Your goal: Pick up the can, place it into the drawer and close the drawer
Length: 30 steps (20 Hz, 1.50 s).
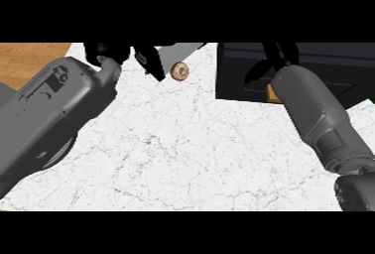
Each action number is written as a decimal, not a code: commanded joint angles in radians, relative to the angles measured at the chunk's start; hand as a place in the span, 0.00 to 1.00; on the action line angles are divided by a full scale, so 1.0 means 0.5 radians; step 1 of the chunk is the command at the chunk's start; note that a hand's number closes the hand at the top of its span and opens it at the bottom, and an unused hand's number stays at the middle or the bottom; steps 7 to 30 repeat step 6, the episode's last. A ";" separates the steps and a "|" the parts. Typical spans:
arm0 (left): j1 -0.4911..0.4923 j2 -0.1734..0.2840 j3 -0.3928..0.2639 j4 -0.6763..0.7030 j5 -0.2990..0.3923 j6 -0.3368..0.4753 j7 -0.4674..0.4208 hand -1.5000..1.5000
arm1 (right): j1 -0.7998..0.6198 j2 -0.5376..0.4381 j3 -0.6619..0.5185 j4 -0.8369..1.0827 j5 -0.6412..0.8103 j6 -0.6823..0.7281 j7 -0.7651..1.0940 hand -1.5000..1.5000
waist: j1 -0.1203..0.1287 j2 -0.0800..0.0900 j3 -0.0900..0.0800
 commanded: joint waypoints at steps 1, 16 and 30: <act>0.029 -0.033 -0.038 -0.048 -0.017 0.040 0.025 0.00 | -0.131 0.062 -0.323 -0.063 -0.361 0.135 -0.092 0.00 | 0.028 -0.016 -0.007; 0.057 0.017 0.008 -0.121 -0.014 0.026 0.046 0.00 | -0.096 0.026 -0.414 -0.040 -0.447 0.196 -0.210 0.00 | 0.023 -0.011 -0.015; 0.057 0.017 0.008 -0.121 -0.014 0.026 0.046 0.00 | -0.096 0.026 -0.414 -0.040 -0.447 0.196 -0.210 0.00 | 0.023 -0.011 -0.015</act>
